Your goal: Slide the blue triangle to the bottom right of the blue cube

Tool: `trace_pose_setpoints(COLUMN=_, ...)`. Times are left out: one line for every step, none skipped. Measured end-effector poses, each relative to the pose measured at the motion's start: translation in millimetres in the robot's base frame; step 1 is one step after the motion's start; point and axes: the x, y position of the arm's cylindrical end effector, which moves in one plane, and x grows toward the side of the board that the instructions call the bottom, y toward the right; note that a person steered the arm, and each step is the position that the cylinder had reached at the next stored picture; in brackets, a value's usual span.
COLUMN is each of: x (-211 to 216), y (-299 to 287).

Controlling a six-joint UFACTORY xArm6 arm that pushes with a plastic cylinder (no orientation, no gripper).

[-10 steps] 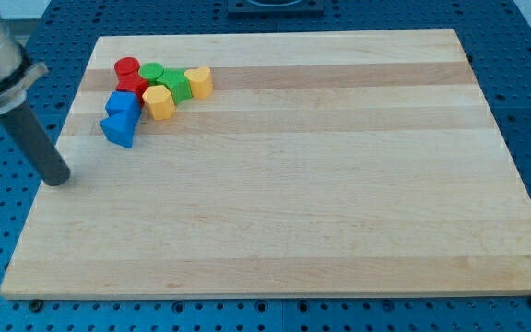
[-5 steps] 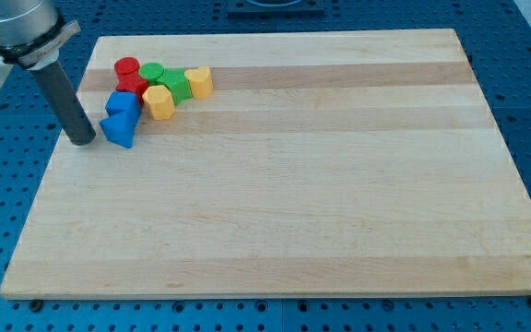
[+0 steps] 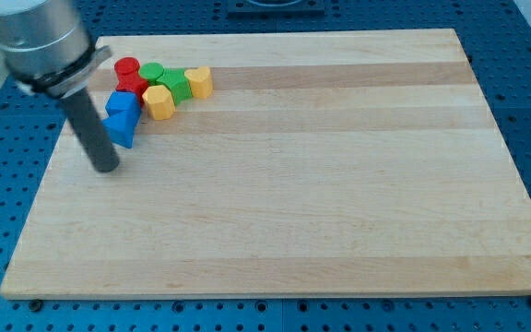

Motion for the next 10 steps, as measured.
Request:
trace_pose_setpoints(x=-3.7, y=-2.2)
trace_pose_setpoints(x=-18.1, y=-4.4)
trace_pose_setpoints(x=-58.9, y=-17.3)
trace_pose_setpoints(x=-59.2, y=-17.3)
trace_pose_setpoints(x=-70.4, y=6.4)
trace_pose_setpoints(x=-72.9, y=15.4)
trace_pose_setpoints(x=-72.9, y=15.4)
trace_pose_setpoints(x=-58.6, y=15.4)
trace_pose_setpoints(x=0.9, y=15.4)
trace_pose_setpoints(x=-11.1, y=25.6)
